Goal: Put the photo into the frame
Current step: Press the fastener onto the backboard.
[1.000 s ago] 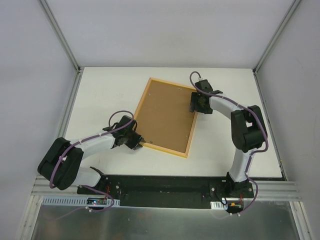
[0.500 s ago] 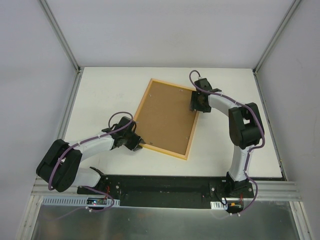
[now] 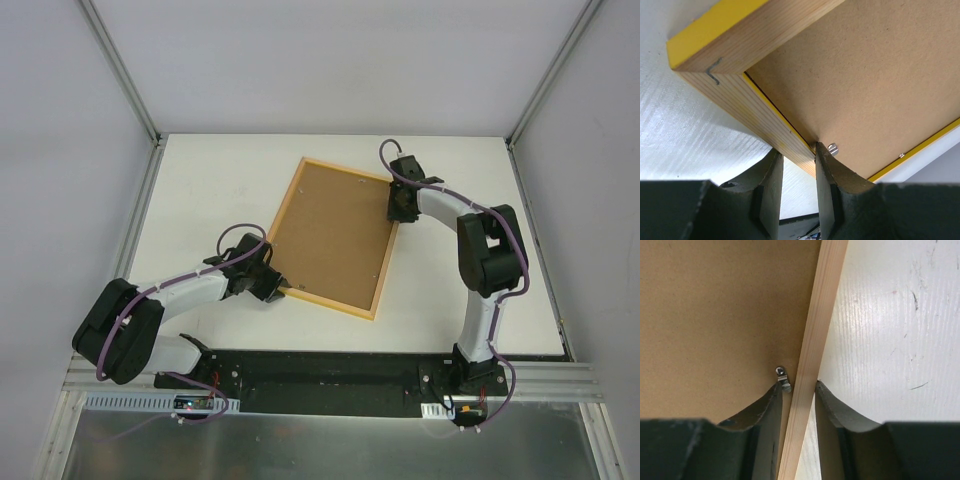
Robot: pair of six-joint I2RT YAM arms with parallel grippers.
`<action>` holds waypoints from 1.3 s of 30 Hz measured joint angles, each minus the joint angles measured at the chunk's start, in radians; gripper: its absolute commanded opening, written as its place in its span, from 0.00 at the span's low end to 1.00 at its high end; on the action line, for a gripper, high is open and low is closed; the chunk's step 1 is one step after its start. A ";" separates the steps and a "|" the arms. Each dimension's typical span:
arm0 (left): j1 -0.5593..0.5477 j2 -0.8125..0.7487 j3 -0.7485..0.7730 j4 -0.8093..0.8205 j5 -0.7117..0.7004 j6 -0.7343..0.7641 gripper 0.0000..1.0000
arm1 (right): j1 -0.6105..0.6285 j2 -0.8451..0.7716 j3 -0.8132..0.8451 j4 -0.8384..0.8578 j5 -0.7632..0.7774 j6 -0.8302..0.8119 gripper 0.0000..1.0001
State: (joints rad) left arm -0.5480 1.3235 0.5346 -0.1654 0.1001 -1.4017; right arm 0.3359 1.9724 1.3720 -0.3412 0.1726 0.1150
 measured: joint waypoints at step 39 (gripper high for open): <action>0.031 -0.091 0.308 -0.216 0.074 0.389 0.59 | -0.013 0.034 0.055 -0.025 -0.062 -0.062 0.00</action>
State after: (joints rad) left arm -0.5171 1.2327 0.8425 -0.3809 0.1745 -1.0130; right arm 0.3233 2.0060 1.4265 -0.3664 0.1104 0.0528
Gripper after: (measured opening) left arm 0.583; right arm 0.211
